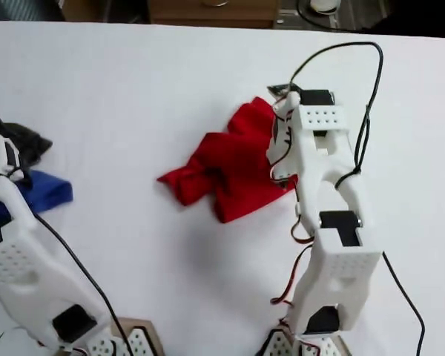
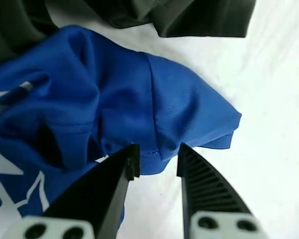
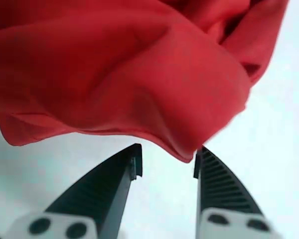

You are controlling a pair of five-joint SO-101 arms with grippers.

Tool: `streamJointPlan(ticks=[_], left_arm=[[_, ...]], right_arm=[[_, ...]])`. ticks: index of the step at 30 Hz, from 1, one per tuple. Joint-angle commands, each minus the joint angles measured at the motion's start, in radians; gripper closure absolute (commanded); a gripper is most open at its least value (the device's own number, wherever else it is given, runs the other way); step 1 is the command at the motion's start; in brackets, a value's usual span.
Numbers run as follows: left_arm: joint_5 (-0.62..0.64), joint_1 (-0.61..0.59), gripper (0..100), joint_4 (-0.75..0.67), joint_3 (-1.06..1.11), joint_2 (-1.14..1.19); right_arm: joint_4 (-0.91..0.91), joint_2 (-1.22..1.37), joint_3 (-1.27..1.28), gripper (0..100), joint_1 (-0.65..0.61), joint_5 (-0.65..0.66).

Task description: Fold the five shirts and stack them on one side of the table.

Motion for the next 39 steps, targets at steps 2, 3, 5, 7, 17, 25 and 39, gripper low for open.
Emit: streamJointPlan(ticks=[2, 3, 5, 7, 17, 25, 39], left_arm=[[0.000, 0.009, 85, -0.009, -0.045, -0.012], [0.000, 0.009, 85, -0.009, -0.045, -0.012], [0.000, 0.008, 85, -0.009, -0.045, -0.012], [-0.002, 0.006, 85, -0.009, -0.045, -0.012], [0.000, 0.006, 85, -0.009, -0.044, -0.006], [-0.002, 0.021, 85, -0.008, -0.044, -0.005], [-0.069, 0.362, 85, 0.049, -0.044, -0.005]], right_arm=[[-0.035, -0.016, -0.009, 82.4, 0.007, 0.009], [-0.038, -0.016, -0.009, 83.7, 0.005, 0.009], [-0.042, -0.016, -0.009, 87.5, 0.002, 0.009], [-0.044, -0.016, -0.009, 91.1, 0.002, 0.009], [-0.042, -0.018, -0.011, 97.6, 0.010, 0.009], [0.056, -0.156, -0.169, 97.7, 0.005, 0.103], [0.047, -0.507, -0.331, 97.8, 0.179, 0.287]])
